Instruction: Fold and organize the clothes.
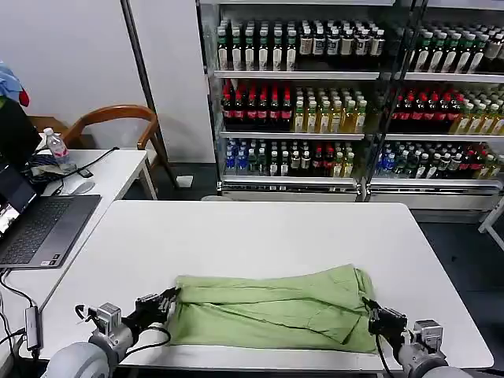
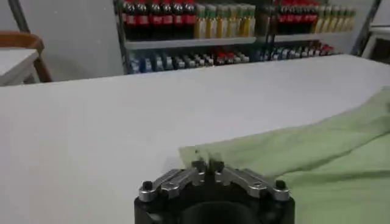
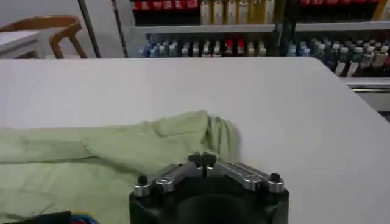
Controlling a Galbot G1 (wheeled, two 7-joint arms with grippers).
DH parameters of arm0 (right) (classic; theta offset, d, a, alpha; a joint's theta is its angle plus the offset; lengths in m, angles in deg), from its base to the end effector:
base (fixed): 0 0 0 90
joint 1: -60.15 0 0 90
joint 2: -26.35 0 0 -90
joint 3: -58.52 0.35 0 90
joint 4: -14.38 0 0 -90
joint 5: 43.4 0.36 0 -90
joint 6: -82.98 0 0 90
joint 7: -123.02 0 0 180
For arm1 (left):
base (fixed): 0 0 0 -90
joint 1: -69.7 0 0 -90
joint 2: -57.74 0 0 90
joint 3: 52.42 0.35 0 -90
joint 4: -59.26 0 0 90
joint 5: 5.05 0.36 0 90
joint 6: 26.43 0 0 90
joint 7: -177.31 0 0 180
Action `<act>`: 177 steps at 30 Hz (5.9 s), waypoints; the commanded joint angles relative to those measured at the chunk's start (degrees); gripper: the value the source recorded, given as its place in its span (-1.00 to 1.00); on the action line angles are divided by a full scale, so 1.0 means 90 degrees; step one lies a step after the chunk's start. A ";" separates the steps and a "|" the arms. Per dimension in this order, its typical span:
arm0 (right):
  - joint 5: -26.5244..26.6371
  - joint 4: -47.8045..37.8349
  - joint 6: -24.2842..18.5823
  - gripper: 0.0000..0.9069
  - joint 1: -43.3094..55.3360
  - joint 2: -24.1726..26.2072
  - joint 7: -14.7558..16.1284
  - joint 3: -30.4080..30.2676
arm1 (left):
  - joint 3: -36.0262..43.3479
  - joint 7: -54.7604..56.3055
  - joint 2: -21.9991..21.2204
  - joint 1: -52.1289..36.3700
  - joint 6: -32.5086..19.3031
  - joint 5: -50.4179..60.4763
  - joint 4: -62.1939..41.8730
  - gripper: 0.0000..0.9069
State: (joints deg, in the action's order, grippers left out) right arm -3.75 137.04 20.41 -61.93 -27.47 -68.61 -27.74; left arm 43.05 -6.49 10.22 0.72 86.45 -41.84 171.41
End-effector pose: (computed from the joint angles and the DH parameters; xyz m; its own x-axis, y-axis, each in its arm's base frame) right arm 0.1957 -0.1079 -0.2572 -0.8514 -0.0952 0.5158 -0.0966 0.9950 0.0242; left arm 0.2454 0.1213 -0.2866 -0.7952 0.3411 0.5013 0.3758 0.9261 -0.0342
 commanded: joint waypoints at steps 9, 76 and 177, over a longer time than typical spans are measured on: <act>-0.0651 0.0573 -0.0334 1.00 -0.0206 -0.0148 -0.0010 0.0755 | 0.0529 0.2198 -0.0220 0.0108 -0.0108 -0.0230 0.0718 1.00; -0.1218 0.0645 -0.0491 1.00 0.0044 -0.0326 -0.0003 0.0433 | -0.2502 0.2055 -0.0132 0.0503 0.1132 -0.0526 0.0512 -0.91; -0.1393 0.0715 -0.0549 1.00 -0.0120 -0.0603 0.0002 0.0627 | 0.0472 0.2896 -0.1380 -0.0310 0.0392 0.0155 -0.0046 1.00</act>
State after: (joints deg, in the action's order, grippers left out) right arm -16.24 143.34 15.47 -63.49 -33.00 -68.55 -21.90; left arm 51.99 12.01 -3.07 -5.19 86.55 -41.77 177.31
